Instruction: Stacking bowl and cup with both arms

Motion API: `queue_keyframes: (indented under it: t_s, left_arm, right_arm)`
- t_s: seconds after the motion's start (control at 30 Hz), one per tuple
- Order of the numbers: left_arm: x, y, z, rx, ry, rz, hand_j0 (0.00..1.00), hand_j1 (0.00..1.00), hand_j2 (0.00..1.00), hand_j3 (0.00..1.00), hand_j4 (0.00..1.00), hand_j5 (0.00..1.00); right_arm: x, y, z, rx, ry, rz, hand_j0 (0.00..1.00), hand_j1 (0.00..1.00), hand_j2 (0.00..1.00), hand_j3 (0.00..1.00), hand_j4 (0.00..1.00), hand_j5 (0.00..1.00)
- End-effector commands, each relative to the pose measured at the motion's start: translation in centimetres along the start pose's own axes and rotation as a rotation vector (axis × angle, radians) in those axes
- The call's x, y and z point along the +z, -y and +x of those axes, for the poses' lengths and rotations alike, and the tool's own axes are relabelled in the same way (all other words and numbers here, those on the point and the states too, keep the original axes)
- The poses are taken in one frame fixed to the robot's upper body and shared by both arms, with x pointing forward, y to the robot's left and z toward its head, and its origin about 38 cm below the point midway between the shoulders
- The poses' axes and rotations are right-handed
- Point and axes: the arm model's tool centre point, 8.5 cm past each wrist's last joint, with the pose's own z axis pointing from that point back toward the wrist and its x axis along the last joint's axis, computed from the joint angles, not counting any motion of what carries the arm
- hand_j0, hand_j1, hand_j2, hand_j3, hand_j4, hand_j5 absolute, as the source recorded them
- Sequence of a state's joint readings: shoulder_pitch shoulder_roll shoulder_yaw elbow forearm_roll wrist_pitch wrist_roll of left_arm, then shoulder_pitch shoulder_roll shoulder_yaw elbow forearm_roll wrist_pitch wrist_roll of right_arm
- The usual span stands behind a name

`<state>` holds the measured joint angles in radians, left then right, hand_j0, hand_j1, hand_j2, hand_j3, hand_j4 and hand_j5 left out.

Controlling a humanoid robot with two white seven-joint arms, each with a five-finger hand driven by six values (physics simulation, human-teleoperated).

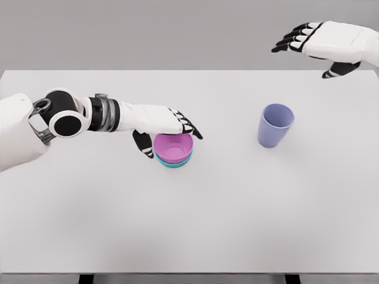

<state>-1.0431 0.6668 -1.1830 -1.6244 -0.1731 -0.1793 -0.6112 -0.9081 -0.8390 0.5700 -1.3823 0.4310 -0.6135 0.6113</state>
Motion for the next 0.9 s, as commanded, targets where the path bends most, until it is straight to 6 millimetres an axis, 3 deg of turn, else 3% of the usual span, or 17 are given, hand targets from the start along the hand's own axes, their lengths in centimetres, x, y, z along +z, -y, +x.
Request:
queue_keyframes:
  t_s: [0.0,0.1,0.23,0.33,0.4,0.47,0.6,0.63,0.73,0.87]
  left_arm:
    - [0.2,0.0,0.0,-0.001,0.003,0.002,1.00,1.00,1.00,1.00,1.00,1.00]
    - [1.1,-0.2,0.0,-0.042,0.040,0.009,1.00,1.00,1.00,1.00,1.00,1.00]
    - [4.4,0.6,-1.2,-0.078,0.044,-0.002,1.00,1.00,1.00,1.00,1.00,1.00]
    - [6.9,-0.8,-0.5,-0.159,0.098,0.054,1.00,1.00,1.00,1.00,1.00,1.00]
    - [10.1,-1.5,-0.2,-0.219,0.175,0.103,1.00,1.00,1.00,1.00,1.00,1.00]
    - [13.1,-2.0,-1.3,-0.164,0.142,0.150,1.00,1.00,1.00,1.00,1.00,1.00]
    - [17.2,2.7,-3.1,0.196,0.182,0.239,1.00,1.00,1.00,1.00,1.00,1.00]
    - [17.3,3.4,-3.3,0.241,0.188,0.249,1.00,1.00,1.00,1.00,1.00,1.00]
    - [18.0,8.2,-6.2,0.482,0.150,0.303,1.00,1.00,1.00,1.00,1.00,1.00]
    - [17.0,12.9,-6.1,0.661,0.168,0.303,1.00,1.00,1.00,1.00,1.00,1.00]
  right_arm:
    - [-1.1,-1.4,0.0,-0.033,0.010,0.029,1.00,1.00,1.00,1.00,1.00,1.00]
    - [-2.3,-2.5,0.9,-0.039,0.040,0.062,1.00,1.00,1.00,1.00,1.00,1.00]
    - [-4.0,-3.5,1.8,-0.020,0.058,0.102,1.00,1.00,1.00,1.00,1.00,1.00]
    - [-4.2,-3.8,1.9,-0.021,0.065,0.110,1.00,1.00,1.00,1.00,1.00,1.00]
    - [-4.5,-4.6,2.1,-0.026,0.072,0.135,1.00,1.00,1.00,1.00,1.00,1.00]
    - [-4.7,-5.5,2.1,-0.026,0.067,0.166,1.00,1.00,1.00,1.00,1.00,1.00]
    - [-5.4,-7.4,1.8,-0.047,0.060,0.220,1.00,1.00,1.00,1.00,1.00,1.00]
    - [-5.4,-7.6,1.8,-0.042,0.056,0.227,1.00,1.00,1.00,1.00,1.00,1.00]
    - [-5.7,-7.7,2.0,-0.040,0.062,0.231,1.00,1.00,1.00,1.00,1.00,1.00]
    - [-5.4,-7.7,1.8,-0.037,0.057,0.232,1.00,1.00,1.00,1.00,1.00,1.00]
